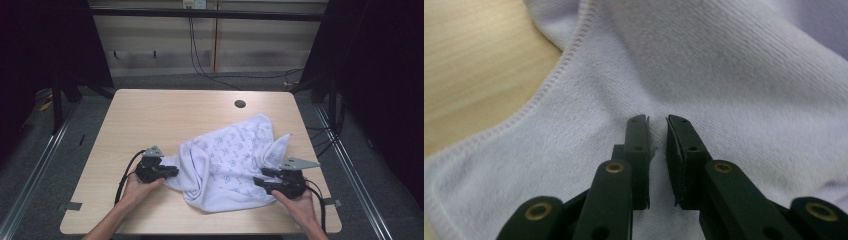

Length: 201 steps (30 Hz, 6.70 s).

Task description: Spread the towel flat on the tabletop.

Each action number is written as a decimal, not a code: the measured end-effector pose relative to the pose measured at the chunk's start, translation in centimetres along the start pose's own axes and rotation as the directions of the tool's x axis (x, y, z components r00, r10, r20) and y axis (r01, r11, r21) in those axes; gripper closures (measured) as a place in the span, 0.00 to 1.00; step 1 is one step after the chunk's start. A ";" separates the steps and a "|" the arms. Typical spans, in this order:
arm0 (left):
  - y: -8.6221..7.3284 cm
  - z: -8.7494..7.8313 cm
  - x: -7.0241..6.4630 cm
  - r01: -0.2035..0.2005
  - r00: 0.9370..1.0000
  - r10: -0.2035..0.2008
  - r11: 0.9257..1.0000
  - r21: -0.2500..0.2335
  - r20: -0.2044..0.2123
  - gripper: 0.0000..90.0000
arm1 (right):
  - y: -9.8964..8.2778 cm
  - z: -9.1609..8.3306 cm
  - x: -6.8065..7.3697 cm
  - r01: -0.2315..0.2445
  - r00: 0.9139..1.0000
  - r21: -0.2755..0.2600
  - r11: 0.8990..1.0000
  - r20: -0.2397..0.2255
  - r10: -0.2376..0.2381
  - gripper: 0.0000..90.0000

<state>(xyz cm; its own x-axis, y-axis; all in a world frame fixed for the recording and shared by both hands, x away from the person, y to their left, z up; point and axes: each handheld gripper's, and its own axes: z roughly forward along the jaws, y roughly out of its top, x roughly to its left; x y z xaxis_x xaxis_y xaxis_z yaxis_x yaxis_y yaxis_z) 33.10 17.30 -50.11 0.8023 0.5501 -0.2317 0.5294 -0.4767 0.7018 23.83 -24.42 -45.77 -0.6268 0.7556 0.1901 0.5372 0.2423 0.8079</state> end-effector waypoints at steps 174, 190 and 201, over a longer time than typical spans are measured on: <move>-4.7 -4.0 -6.8 -0.180 0.965 0.146 0.973 0.144 0.220 1.00 | -6.0 -7.9 1.1 -0.013 1.000 0.075 0.997 -0.009 0.013 0.96; 2.8 3.1 -1.8 -0.097 0.989 0.096 0.995 0.000 0.116 0.95 | -6.6 -8.8 0.2 -0.041 0.999 0.029 0.999 -0.024 0.041 0.76; 0.0 0.0 -3.3 -0.147 0.988 0.140 0.982 0.115 0.066 1.00 | -5.5 -5.4 -1.8 -0.030 1.000 0.108 0.994 0.013 0.029 0.72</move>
<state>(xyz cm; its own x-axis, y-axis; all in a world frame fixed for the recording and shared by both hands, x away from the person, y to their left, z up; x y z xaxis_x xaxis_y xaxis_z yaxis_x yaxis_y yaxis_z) 30.39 15.52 -49.35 0.8851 0.4313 -0.1748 0.4337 -0.6281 0.6461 18.99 -30.43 -47.54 -0.6040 0.7699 0.2062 0.6133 0.2837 0.7372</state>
